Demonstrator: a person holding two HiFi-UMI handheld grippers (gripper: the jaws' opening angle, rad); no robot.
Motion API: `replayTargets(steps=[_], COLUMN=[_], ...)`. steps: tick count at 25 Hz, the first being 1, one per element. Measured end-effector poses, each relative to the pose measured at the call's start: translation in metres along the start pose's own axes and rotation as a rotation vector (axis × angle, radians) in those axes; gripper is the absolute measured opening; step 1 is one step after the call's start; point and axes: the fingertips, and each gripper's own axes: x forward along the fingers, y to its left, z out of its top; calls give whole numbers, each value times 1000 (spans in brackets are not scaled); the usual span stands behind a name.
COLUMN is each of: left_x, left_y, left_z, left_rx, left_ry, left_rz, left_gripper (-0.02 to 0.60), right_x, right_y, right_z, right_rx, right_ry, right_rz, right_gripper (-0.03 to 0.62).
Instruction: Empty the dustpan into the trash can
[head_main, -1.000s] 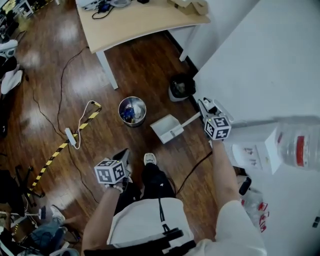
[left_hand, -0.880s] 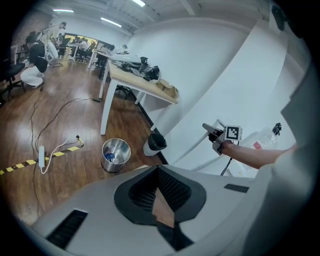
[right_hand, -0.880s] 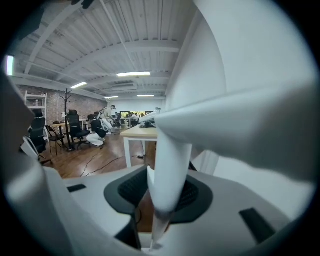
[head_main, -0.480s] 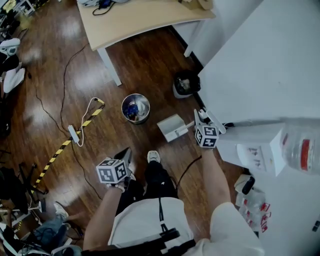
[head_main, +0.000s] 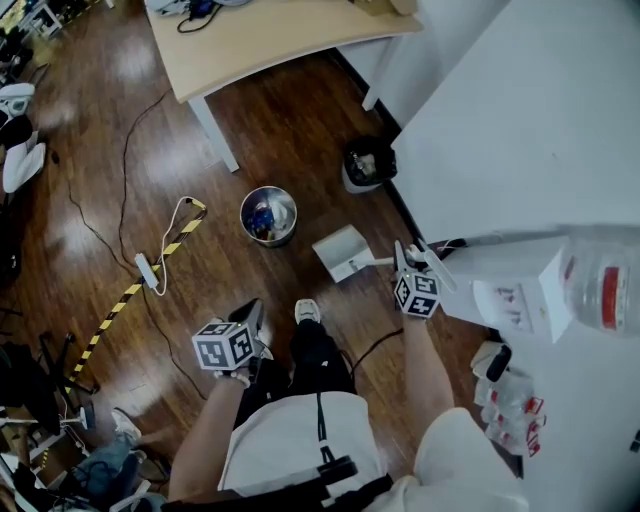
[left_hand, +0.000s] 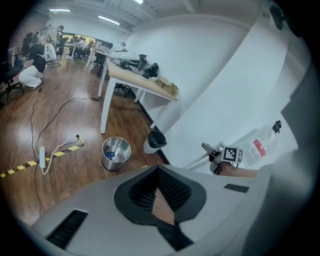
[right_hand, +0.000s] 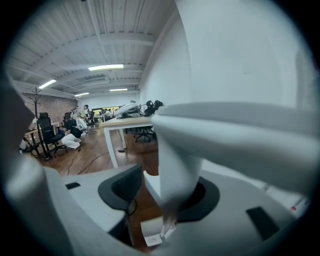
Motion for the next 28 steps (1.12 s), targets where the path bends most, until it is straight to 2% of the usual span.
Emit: replayTargets(steps=[7,13,18,24,28], left_x=[-1,5,24,45,50], left_y=[-11,-27,-49,-97,-122], left_z=[-2,-12,-21,-34,-43], left_rx=[27,66,155,269,325], left_ry=[7,40,97,163,191], left_rz=[-33,-59,-99,-183,-232], left_gripper=[-11,-11,-11,-11,-11], right_x=[-34,-58,-77,-104,-115], right_y=[-22,-46,-55,-59,-58], right_z=[-38,-69,-95,-102,-113], right_rx=[68,197,313,340,359], right_ry=[52,76,95,131,166], right_rz=[-66,-129,-178,-219,-204], right_gripper=[281,315,333,362,374])
